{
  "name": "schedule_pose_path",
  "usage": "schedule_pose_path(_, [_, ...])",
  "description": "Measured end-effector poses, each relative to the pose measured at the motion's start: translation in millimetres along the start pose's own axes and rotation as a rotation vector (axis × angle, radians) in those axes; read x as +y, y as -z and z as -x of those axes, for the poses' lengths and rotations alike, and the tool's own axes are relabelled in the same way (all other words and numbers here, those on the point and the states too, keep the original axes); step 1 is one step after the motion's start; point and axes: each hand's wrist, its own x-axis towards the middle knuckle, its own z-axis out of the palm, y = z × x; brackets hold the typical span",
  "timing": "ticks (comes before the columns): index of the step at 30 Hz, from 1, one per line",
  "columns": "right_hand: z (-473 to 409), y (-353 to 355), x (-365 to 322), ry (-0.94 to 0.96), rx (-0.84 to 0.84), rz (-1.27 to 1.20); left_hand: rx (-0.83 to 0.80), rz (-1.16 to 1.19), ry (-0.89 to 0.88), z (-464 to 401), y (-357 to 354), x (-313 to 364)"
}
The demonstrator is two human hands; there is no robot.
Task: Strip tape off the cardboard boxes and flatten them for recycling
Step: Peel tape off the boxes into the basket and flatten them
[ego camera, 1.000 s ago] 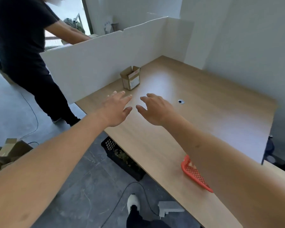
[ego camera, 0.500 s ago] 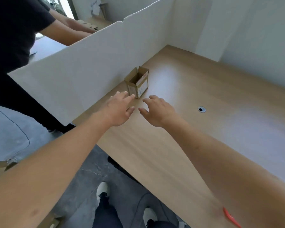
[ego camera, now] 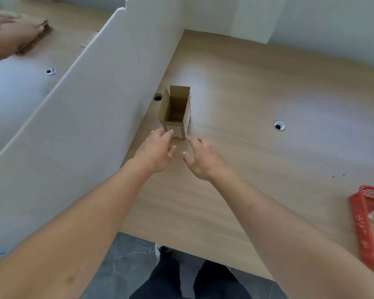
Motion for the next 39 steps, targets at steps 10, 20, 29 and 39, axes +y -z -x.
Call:
schedule_pose_path(10, [-122, -31, -32, -0.143, 0.133, -0.187, 0.024, 0.094, 0.047, -92, -13, -49])
schedule_pose_path(20, [-158, -77, -10, -0.336, 0.251, -0.424, 0.02, 0.07, -0.063, -105, -52, -62])
schedule_pose_path(29, [-95, -66, 24, -0.414, 0.304, -0.51, 0.044, -0.013, -0.145, -64, -29, -18])
schedule_pose_path(39, [30, -49, 73, -0.486, 0.366, -0.471, -0.031, -0.044, -0.292, -7, -44, 66])
